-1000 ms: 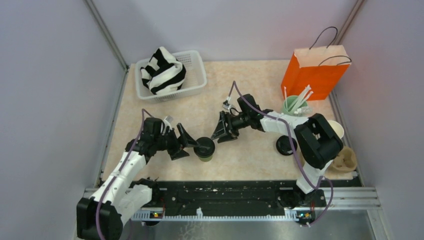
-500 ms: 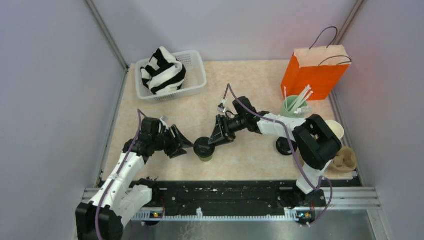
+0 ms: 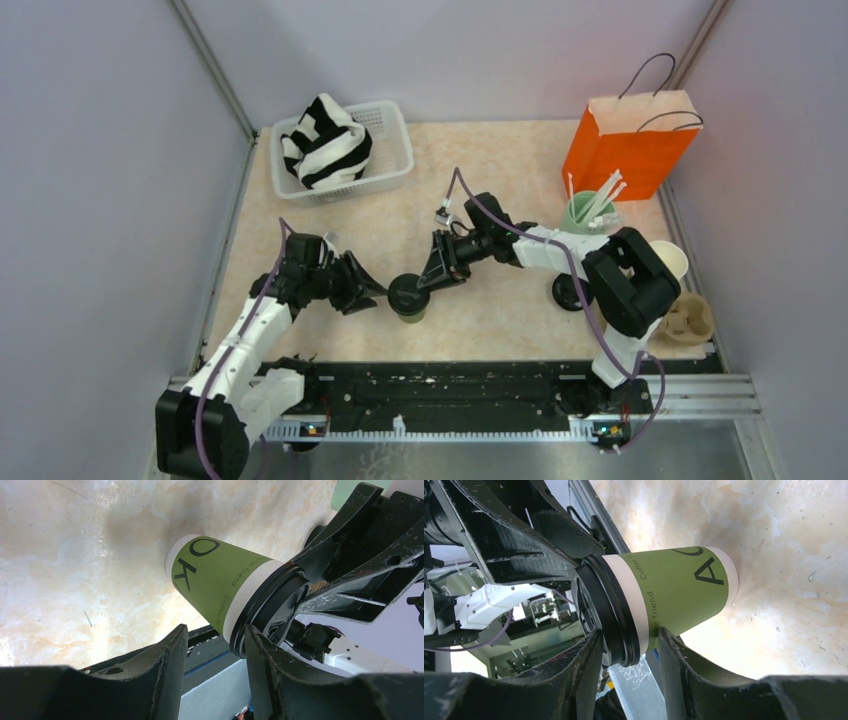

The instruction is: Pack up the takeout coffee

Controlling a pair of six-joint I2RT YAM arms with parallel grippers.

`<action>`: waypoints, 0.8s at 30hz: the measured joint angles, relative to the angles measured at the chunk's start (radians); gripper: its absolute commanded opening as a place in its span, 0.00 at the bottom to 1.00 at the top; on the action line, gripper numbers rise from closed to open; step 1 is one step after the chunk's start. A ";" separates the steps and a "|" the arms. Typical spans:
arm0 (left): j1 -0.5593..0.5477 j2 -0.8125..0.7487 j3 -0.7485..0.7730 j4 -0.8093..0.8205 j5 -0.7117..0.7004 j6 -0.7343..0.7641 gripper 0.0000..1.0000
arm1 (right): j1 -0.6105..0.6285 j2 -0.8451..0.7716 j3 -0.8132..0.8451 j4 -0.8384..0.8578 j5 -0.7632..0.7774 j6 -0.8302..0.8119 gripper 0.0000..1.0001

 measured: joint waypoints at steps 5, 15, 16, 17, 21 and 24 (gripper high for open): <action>0.008 0.047 0.012 0.000 0.027 0.013 0.52 | -0.004 0.010 0.000 -0.001 -0.005 0.011 0.42; 0.013 0.128 0.069 -0.048 0.040 0.077 0.46 | -0.009 0.022 -0.001 0.013 -0.018 0.043 0.42; 0.013 0.127 0.070 -0.048 0.040 0.081 0.45 | -0.011 0.023 -0.001 0.016 -0.019 0.046 0.42; 0.013 0.127 0.069 -0.048 0.040 0.084 0.45 | -0.011 0.024 -0.002 0.020 -0.019 0.050 0.42; 0.010 0.135 0.056 -0.042 0.040 0.093 0.44 | -0.014 0.028 -0.003 0.031 -0.020 0.060 0.43; 0.002 0.137 0.056 -0.033 0.041 0.094 0.44 | -0.018 0.028 -0.008 0.036 -0.020 0.064 0.43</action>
